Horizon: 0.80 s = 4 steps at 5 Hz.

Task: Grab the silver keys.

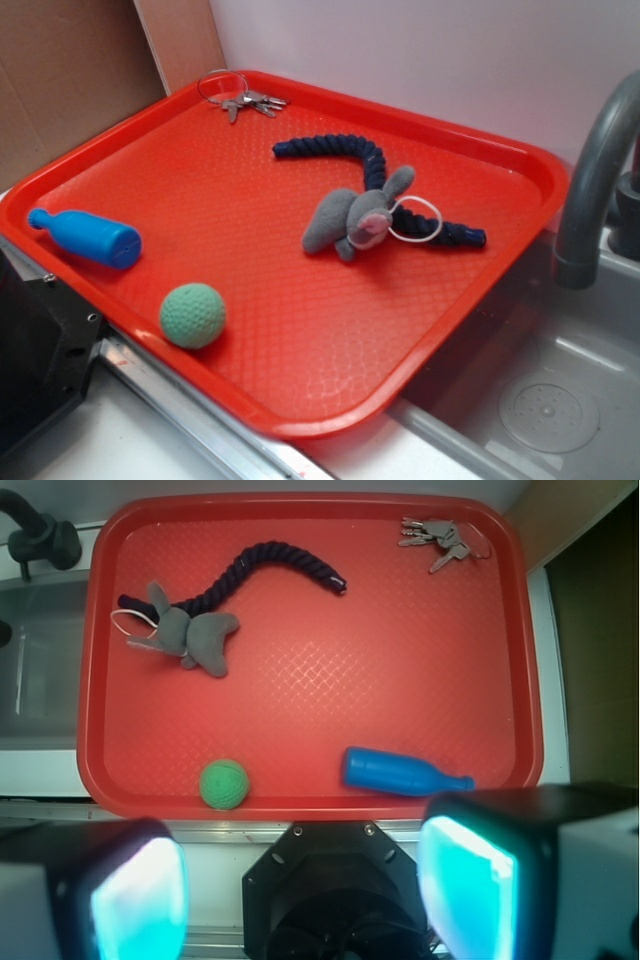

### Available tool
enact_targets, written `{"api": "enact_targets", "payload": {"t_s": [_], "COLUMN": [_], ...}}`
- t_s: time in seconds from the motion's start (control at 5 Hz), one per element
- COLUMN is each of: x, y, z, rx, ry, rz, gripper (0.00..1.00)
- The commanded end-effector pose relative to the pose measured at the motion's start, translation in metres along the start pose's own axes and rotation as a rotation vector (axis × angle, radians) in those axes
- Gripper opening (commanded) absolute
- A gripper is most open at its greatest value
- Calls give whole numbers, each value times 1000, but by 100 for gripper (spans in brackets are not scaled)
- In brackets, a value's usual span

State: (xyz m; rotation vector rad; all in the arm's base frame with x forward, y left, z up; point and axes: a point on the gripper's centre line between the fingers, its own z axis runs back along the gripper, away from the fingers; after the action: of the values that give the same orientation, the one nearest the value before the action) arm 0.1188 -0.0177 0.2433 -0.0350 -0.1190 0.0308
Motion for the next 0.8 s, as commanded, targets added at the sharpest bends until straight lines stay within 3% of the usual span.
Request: {"api": "enact_targets", "payload": {"t_s": [0.0, 0.2, 0.6], "x": [0, 15, 27], "y": [0, 15, 18], "z": [0, -5, -19], "rx": [0, 16, 47], "ry": [0, -47, -33], "rz": [0, -83, -107], "gripper": [100, 100, 100]}}
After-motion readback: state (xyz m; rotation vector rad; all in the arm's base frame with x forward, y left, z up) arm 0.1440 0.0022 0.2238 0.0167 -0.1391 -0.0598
